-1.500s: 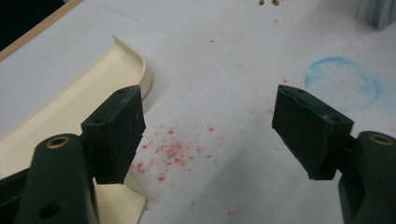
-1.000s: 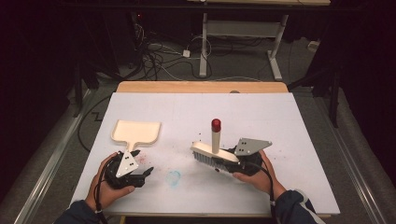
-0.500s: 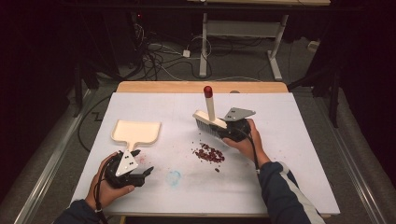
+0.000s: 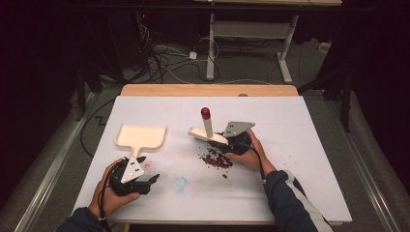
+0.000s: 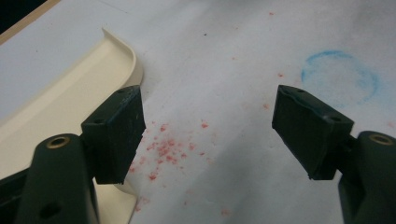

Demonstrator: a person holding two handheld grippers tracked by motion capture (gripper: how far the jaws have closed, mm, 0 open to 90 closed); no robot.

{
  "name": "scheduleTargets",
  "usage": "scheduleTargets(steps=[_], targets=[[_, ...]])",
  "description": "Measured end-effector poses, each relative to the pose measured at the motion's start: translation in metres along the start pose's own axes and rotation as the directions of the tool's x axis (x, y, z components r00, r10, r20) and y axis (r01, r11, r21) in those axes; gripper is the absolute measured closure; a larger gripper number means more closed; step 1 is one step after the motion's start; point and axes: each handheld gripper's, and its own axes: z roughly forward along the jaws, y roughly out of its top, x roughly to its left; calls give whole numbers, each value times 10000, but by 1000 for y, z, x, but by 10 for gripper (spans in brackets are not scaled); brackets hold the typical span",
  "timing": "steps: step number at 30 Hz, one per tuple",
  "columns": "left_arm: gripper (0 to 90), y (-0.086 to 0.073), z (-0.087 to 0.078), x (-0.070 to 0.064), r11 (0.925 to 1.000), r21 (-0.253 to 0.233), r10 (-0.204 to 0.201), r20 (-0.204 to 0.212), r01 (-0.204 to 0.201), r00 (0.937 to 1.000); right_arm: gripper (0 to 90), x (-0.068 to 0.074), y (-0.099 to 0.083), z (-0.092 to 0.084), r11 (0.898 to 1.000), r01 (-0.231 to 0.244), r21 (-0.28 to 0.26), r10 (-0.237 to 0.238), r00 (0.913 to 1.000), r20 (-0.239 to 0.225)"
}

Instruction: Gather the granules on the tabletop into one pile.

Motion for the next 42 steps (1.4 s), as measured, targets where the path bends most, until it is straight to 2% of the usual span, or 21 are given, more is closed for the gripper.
scheduleTargets(steps=[5, 8, 10, 13, 14, 15, 19, 21, 22, 24, 27, 30, 34, 37, 38, 39, 40, 41, 42], targets=[[244, 0, 1, 0, 10000, 39, 4, 7, -4, 10000, 677, 6, -7, -16, 9989, 424, -221, -439, 9965, -709], [245, 0, 1, 1, 10000, 30, -71, -8, 71, 10000, 677, 10, -9, -24, 9981, 584, -203, -598, 9953, -757], [244, 0, 2, 1, 10000, 51, -73, -7, 73, 10000, 677, 11, -11, -28, 9975, 654, -275, -678, 9929, -976], [244, 0, 2, 0, 10000, 73, -9, 0, 9, 10000, 677, 13, -13, -33, 9977, 546, -401, -575, 9956, -743], [244, 1, 2, 0, 10000, 84, -4, -8, 4, 10000, 678, 12, -13, -34, 9979, 459, -452, -480, 9978, -455], [244, 1, 2, 0, 10000, 84, -14, -8, 14, 10000, 677, 10, -12, -36, 9974, 193, -694, -214, 9993, -293], [244, 1, 2, 1, 10000, 44, -7, -22, 7, 10000, 677, 12, -1, -43, 9955, -458, -825, 510, 9968, 618], [244, 1, 2, 1, 10000, 14, -41, -29, 41, 10000, 677, 19, 9, -47, 9925, -857, -877, 950, 9896, 1082], [244, 1, 1, 1, 10000, 8, -39, -41, 39, 10000, 678, 24, 14, -49, 9892, -1036, -1039, 1152, 9870, 1118], [244, 1, 1, 1, 10000, -24, -46, -42, 46, 10000, 677, 37, 24, -52, 9779, -1655, -1280, 1787, 9788, 998], [244, 1, -1, 1, 10000, -30, -9, -60, 9, 10000, 677, 57, 34, -48, 9577, -2449, -1511, 2599, 9616, 881], [244, 1, -2, 1, 10000, -65, -33, -99, 32, 9999, 677, 82, 37, -33, 9405, -3019, -1559, 3198, 9415, 1060], [244, 1, -3, 1, 10000, -94, -28, -116, 26, 9999, 678, 105, 32, -5, 9317, -3386, -1314, 3568, 9210, 1565], [244, 0, -2, 1, 10000, -34, 29, -64, -29, 10000, 677, 110, 28, 7, 9259, -3633, -1039, 3773, 9041, 2005], [244, 0, -2, 1, 10000, -13, 16, -45, -16, 10000, 678, 110, 26, 8, 9249, -3671, -991, 3802, 8959, 2299], [244, 0, -2, 1, 10000, 3, 22, -36, -22, 10000, 678, 110, 25, 8, 9258, -3651, -978, 3780, 8935, 2424], [244, 0, -2, 0, 10000, 18, 33, -29, -33, 10000, 678, 109, 25, 6, 9263, -3654, -919, 3765, 8875, 2657], [244, 0, -1, 0, 10000, 41, 78, -11, -78, 10000, 678, 107, 25, 3, 9203, -3801, -922, 3903, 8763, 2826], [244, 0, -1, 0, 9999, 55, 105, 5, -105, 9999, 678, 103, 23, 0, 9143, -3946, -916, 4038, 8691, 2856]])
